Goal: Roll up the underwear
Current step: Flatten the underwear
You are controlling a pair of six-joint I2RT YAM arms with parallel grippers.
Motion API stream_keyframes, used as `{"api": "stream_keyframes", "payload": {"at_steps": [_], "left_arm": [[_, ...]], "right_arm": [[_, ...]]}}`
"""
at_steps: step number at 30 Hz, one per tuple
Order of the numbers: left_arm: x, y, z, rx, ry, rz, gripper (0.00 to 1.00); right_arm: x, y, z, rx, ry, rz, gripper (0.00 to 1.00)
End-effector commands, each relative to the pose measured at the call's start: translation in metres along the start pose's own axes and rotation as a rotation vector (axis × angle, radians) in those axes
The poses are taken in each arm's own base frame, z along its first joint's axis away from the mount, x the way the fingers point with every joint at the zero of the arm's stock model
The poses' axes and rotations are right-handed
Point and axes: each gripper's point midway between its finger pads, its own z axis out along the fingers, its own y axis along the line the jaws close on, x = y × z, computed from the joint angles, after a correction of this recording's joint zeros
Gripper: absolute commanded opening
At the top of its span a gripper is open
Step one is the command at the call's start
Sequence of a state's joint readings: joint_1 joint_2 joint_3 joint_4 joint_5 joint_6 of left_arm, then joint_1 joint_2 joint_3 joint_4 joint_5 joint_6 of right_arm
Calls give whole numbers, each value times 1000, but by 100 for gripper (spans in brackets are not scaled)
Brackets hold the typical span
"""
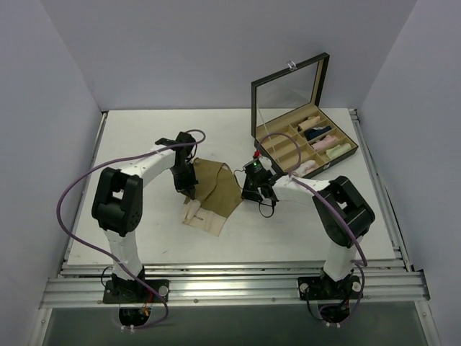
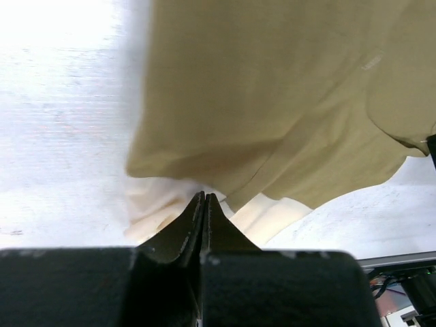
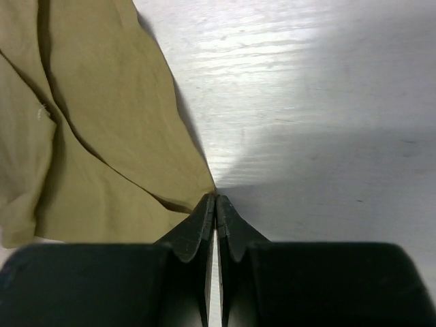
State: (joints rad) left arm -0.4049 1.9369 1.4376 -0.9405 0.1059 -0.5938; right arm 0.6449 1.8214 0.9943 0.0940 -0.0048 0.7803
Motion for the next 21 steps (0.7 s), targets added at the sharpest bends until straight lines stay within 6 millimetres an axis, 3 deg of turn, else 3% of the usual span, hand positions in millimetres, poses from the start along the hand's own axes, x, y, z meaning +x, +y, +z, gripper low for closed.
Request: {"api": "stream_keyframes", "payload": {"at_steps": [1, 9, 11, 12, 14, 16, 17, 21], "left_arm": [[-14, 1, -30, 54, -66, 4, 2], [-25, 66, -23, -140, -67, -142, 2], [-30, 69, -19, -154, -74, -150, 2], [-33, 62, -20, -112, -79, -119, 2], [-36, 4, -29, 166, -97, -19, 7], [-30, -35, -42, 316, -112, 100, 23], [-25, -54, -49, 307, -141, 166, 25], [-6, -85, -39, 244, -140, 323, 32]], "right_arm": [[36, -78, -11, 261, 115, -60, 0], [42, -114, -40, 364, 116, -65, 0], [44, -117, -43, 371, 117, -67, 0], [46, -118, -43, 372, 121, -68, 0], [46, -116, -44, 361, 122, -67, 0], [44, -114, -44, 352, 115, -67, 0], [43, -113, -44, 351, 116, -67, 0], [41, -109, -43, 343, 113, -62, 0]]}}
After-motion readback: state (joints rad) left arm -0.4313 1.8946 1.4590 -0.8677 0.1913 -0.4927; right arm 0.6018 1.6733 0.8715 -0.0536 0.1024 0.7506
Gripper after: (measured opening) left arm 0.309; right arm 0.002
